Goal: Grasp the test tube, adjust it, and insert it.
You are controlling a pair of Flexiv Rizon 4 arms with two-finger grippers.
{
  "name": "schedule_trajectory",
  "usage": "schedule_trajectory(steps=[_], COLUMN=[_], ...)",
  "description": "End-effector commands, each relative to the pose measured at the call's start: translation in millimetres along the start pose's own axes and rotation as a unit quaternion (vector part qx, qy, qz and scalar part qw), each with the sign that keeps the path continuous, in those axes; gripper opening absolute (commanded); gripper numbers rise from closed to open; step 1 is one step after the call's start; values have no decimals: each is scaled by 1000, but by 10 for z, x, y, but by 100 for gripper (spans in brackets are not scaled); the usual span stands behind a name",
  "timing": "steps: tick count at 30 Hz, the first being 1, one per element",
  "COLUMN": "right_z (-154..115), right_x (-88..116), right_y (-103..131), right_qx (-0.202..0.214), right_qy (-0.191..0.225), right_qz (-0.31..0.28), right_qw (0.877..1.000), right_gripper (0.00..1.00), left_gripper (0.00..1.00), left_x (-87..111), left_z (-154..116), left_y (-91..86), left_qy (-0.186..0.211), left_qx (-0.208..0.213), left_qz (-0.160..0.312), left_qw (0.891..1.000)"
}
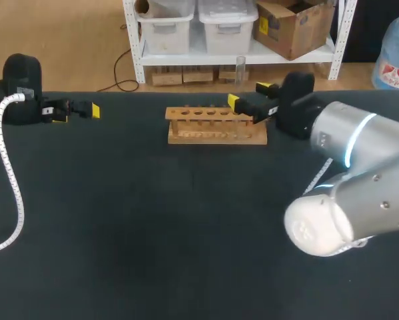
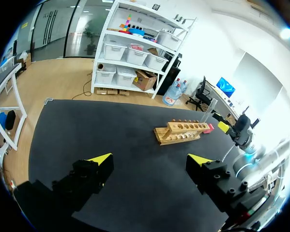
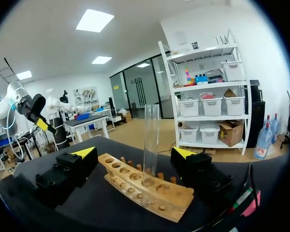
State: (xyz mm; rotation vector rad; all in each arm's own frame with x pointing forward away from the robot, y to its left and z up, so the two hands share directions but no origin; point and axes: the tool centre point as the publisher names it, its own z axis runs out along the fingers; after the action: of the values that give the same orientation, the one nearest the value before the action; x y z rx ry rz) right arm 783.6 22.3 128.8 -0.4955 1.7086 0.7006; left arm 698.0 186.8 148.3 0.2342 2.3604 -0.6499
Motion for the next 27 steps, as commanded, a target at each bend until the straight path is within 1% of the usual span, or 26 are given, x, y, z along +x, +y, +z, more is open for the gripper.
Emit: schedule_trajectory(steps=[1,3,7,12,14,17,27], right_z=[-158,-202,-300,-392,-409,-425,-425], right_x=[-69,-99,-152,-194,-208,-219,-219], right_y=[-67,-69,-80,-93,-80,-37,-37], right_qx=[-26,-35,-40,-48,-64,-104,-104], right_qy=[27,31,32,23,19,6,6], right_qz=[0,-4,-4,0,6,34,34], right_qw=[999,999,999,999,998,994,994], right_gripper=[100,100,100,100,100,100,100], left_gripper=[100,100,100,100,100,100,100], left_x=[-2,-2,-2,-2,-2,-2,-2], left_z=[0,0,0,0,0,0,0], left_y=[-5,-5,-5,-5,-5,-5,-5], left_qy=[1,1,1,1,1,1,1], left_qx=[-1,-1,-1,-1,-1,-1,-1], left_qz=[0,0,0,0,0,0,0], left_qw=[1000,1000,1000,1000,1000,1000,1000])
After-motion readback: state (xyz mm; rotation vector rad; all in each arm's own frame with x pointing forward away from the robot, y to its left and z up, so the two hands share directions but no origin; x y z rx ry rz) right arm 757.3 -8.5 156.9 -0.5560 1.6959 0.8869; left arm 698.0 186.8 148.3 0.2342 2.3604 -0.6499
